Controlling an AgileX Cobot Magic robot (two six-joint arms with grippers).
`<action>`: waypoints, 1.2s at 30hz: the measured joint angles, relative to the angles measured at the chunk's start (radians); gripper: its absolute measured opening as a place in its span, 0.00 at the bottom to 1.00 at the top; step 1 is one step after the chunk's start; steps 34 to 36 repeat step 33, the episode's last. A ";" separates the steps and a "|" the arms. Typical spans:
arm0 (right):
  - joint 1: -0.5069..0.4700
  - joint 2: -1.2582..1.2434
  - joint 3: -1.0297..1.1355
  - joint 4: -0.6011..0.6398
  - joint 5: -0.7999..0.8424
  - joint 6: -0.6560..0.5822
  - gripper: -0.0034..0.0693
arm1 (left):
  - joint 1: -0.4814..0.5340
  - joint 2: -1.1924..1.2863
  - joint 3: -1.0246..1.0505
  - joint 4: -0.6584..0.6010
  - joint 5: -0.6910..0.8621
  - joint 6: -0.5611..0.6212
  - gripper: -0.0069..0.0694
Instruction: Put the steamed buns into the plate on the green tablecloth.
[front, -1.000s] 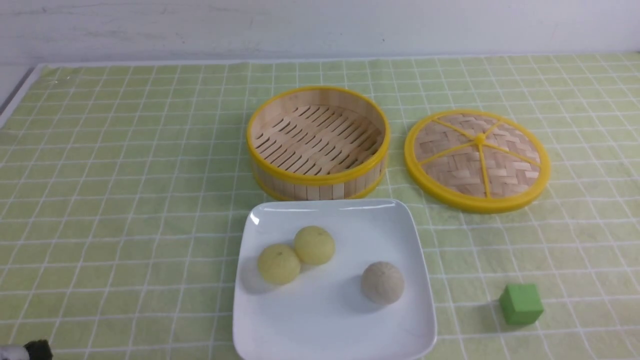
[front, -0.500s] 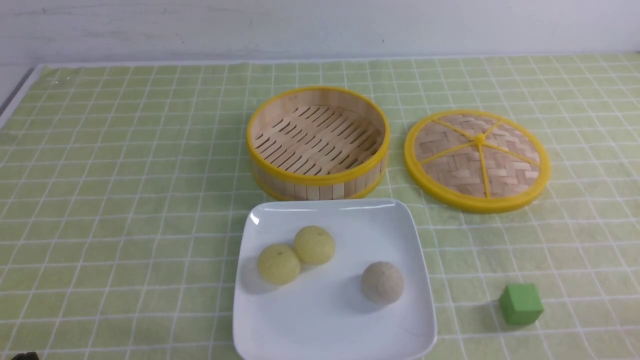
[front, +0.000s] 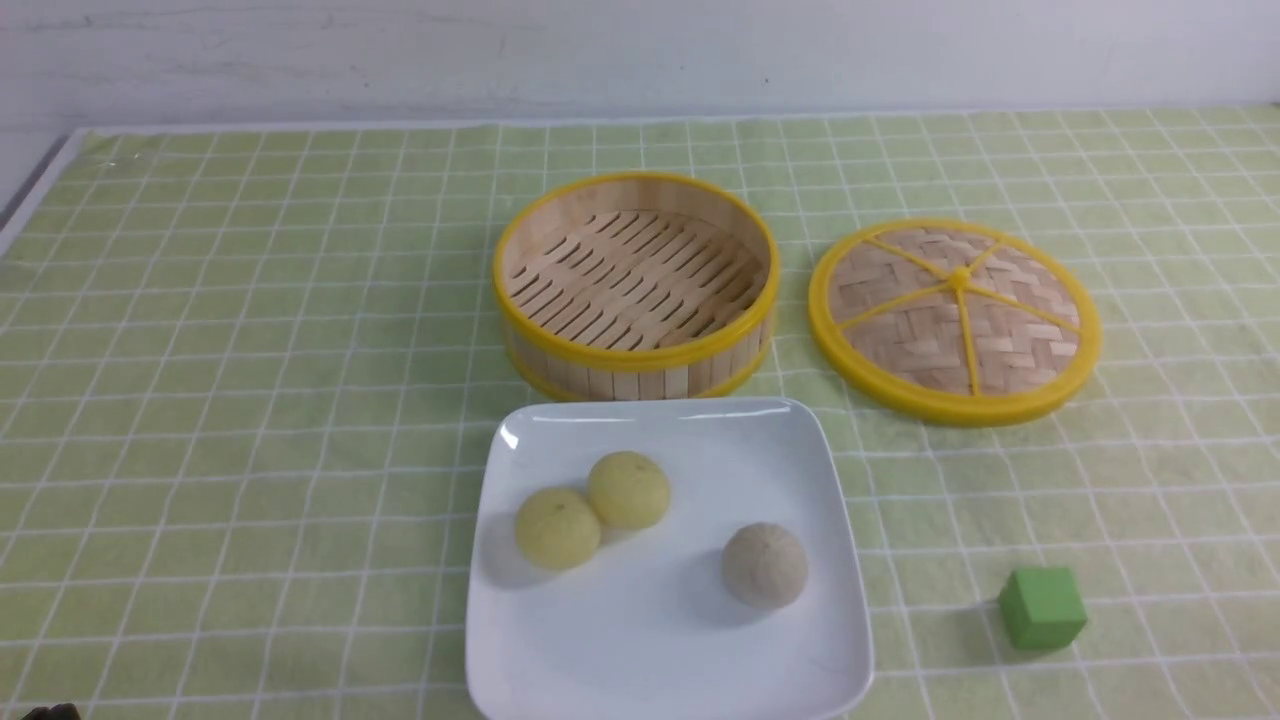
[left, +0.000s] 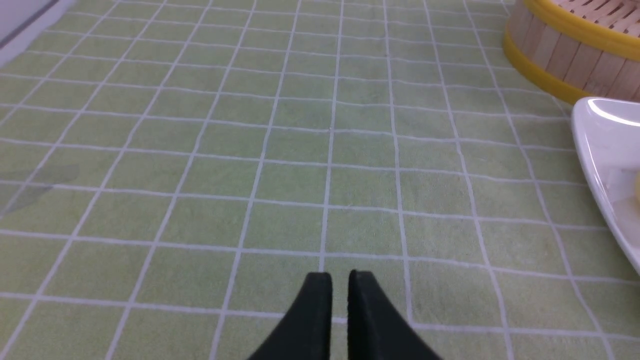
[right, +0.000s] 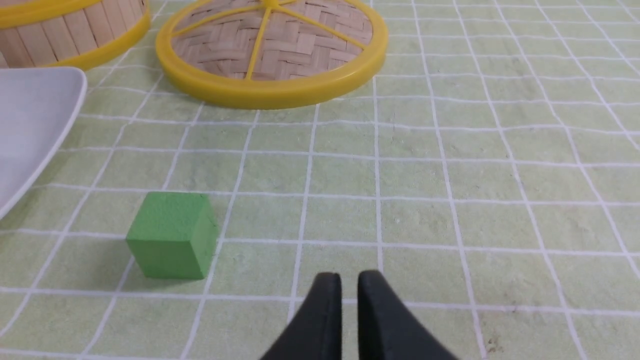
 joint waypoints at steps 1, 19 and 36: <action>0.000 0.000 0.000 0.000 0.000 0.000 0.15 | 0.000 0.000 0.000 0.000 0.000 0.000 0.20; 0.000 0.000 0.000 0.000 0.000 0.000 0.17 | 0.000 0.000 0.000 0.000 0.000 0.000 0.23; 0.000 0.000 0.000 0.000 0.000 0.000 0.19 | 0.000 0.000 0.000 0.000 0.000 0.000 0.26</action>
